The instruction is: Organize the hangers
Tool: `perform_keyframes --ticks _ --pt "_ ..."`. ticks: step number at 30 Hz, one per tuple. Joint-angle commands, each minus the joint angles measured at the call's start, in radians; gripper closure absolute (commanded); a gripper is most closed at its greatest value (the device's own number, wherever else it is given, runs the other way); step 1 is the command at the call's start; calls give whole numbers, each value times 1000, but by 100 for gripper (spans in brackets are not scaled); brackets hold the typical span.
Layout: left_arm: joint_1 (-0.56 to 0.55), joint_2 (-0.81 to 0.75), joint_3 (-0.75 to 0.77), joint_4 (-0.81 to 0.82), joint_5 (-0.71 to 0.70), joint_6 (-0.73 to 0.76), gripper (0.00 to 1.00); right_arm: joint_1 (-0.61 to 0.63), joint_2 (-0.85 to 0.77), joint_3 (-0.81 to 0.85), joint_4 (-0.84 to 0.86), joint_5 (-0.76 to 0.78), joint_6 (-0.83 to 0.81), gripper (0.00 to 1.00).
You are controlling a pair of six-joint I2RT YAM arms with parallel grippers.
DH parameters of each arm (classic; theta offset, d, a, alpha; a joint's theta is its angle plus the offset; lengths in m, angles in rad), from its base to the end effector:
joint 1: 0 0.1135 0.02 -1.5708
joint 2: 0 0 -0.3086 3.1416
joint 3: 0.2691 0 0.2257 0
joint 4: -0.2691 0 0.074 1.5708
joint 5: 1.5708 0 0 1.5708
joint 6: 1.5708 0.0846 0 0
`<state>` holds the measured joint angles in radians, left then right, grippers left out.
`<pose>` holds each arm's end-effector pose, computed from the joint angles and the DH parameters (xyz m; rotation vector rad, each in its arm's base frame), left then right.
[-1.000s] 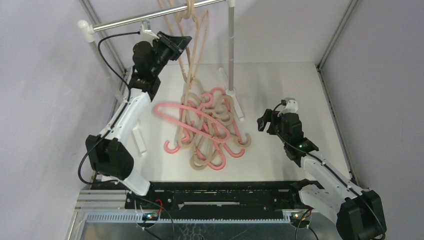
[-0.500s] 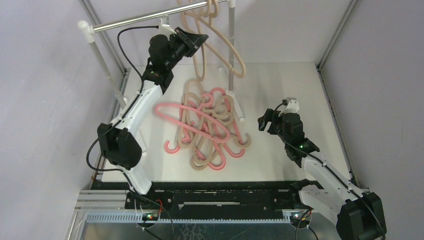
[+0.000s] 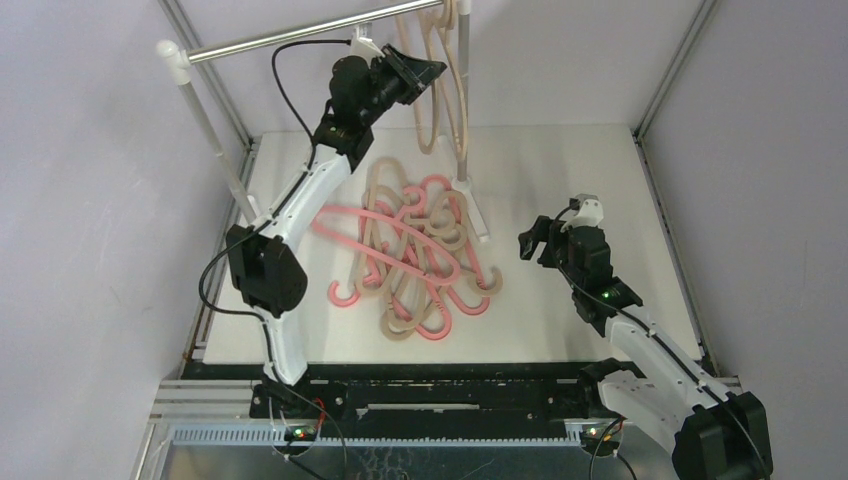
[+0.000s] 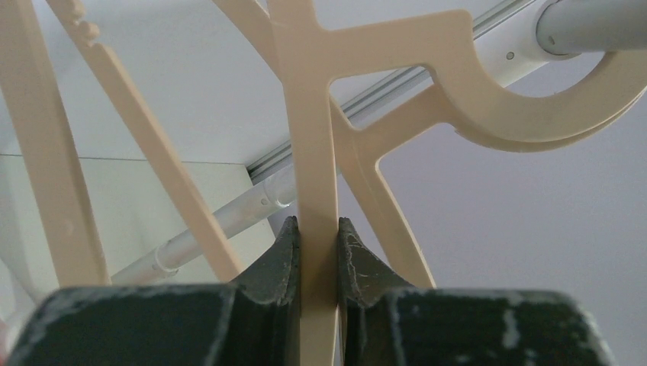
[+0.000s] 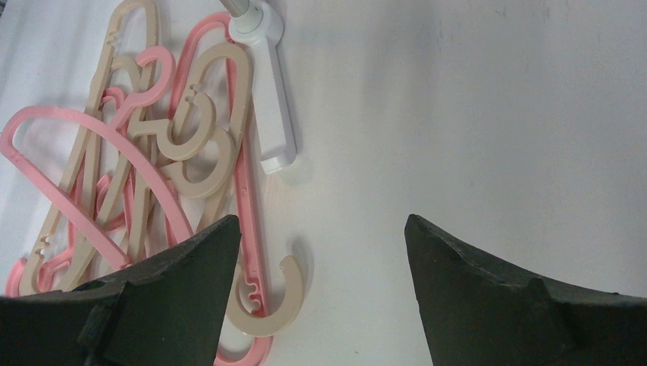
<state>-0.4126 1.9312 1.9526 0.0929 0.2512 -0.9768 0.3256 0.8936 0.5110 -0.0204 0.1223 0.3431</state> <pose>0.4496 -0.2198 0.4847 -0.2258 1.5860 -1.2925 0.1892 0.0530 0.2665 0.0976 1.9817 0.3152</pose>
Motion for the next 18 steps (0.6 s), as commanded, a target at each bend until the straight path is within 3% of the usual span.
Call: perform_keyframes --ticks 1,3,7,11,18 --pt "-8 8 52 -16 23 -9 100 -11 -18 0 10 4 4 13" --pt "-8 -10 21 -12 20 1 98 -13 -16 0 8 4 5 13" --pt "-9 -76 -59 1 15 34 81 -14 -16 0 8 3 8 12" --pt "-8 -154 -167 37 -3 84 53 -15 -13 0 6 3 11 9" --pt "-6 -270 -258 45 -17 177 23 -14 -6 0 9 -3 8 7"
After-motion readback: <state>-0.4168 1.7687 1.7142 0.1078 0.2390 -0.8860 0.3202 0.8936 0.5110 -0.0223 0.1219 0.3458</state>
